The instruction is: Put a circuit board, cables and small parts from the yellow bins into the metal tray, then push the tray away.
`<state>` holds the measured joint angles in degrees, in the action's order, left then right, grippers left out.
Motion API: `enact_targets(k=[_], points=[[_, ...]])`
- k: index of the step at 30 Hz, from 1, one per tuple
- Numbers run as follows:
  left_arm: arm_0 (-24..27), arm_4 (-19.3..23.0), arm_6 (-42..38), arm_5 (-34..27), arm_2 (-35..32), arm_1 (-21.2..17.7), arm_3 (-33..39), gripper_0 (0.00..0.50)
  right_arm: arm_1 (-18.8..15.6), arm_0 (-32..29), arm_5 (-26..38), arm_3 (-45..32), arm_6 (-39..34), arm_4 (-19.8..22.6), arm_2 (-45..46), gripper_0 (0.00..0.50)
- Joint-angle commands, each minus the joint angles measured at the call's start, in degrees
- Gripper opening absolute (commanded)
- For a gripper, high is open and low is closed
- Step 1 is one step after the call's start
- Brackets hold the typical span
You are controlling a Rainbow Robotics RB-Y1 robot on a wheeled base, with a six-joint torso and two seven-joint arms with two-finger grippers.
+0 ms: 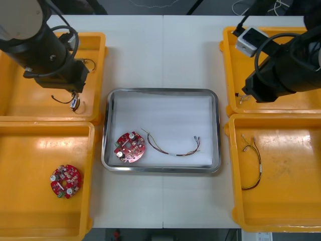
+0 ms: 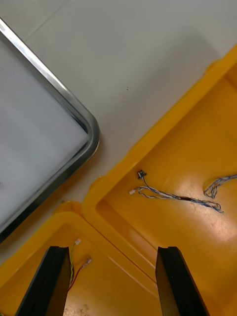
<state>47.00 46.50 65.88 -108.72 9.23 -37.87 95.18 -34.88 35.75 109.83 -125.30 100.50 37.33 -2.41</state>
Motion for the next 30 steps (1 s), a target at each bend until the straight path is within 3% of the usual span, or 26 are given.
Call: enact_targets(k=[1,8,15,24,25,27,28,29,30], points=[[5.5,-0.2,-5.4,-0.1,4.0,4.6,1.9,0.0,-3.1,-2.9,0.2,-1.7,-3.4,-0.9,6.3,0.5],[6.2,-1.3,-6.2,5.4,10.9,6.8,-0.9,0.001,-4.2,-4.1,0.2,-1.3,-10.9,-2.5,8.0,0.5],[6.5,-2.5,-5.8,15.5,18.8,7.9,-9.0,0.002,-4.2,-4.0,0.2,3.5,-17.1,-3.8,9.5,0.5],[7.7,-2.5,-6.2,21.2,24.9,9.0,-14.2,0.007,-4.3,-3.3,0.2,9.6,-18.7,-5.8,12.1,0.5],[7.7,-2.5,-6.3,21.3,25.3,9.1,-14.2,0.029,-4.2,-3.3,0.2,10.1,-18.9,-6.4,12.3,0.5],[7.7,-2.3,-6.6,21.4,25.5,9.1,-14.2,0.185,-4.2,-3.3,0.2,10.9,-19.0,-7.5,12.7,0.5],[7.7,-2.1,-6.7,21.4,25.5,9.2,-14.2,0.33,-4.3,-3.3,0.2,11.6,-19.3,-8.1,12.7,0.5],[7.7,-2.1,-6.8,21.4,25.5,9.3,-14.2,0.437,-4.3,-3.3,0.2,12.3,-19.5,-8.7,12.7,0.5],[7.7,-2.1,-6.9,21.4,25.5,9.3,-14.2,0.5,-4.2,-3.3,0.2,12.8,-19.7,-9.3,12.7,0.5]])
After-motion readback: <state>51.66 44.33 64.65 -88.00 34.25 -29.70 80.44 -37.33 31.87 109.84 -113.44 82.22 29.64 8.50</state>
